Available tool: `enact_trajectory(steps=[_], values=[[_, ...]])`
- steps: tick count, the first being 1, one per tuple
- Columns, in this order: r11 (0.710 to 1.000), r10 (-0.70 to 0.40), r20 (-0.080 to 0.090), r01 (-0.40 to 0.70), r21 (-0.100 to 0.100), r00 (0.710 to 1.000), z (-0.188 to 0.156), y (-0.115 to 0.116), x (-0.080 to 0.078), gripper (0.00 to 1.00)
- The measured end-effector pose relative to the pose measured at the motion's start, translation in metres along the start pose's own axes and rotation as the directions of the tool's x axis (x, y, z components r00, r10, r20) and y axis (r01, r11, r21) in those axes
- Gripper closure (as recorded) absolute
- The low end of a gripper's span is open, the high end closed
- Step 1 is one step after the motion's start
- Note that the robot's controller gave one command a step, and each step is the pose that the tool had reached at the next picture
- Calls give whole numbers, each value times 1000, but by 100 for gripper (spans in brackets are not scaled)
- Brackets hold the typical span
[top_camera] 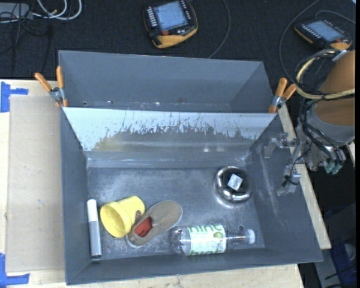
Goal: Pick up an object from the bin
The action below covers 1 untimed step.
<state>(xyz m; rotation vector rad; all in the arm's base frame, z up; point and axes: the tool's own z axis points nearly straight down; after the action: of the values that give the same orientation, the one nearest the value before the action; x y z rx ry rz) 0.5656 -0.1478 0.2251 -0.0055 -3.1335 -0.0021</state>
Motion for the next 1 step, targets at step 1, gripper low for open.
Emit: enact_trajectory(steps=[1], values=[[972, 235, -3, -235, 0, 972, 63, 16, -48, 0]])
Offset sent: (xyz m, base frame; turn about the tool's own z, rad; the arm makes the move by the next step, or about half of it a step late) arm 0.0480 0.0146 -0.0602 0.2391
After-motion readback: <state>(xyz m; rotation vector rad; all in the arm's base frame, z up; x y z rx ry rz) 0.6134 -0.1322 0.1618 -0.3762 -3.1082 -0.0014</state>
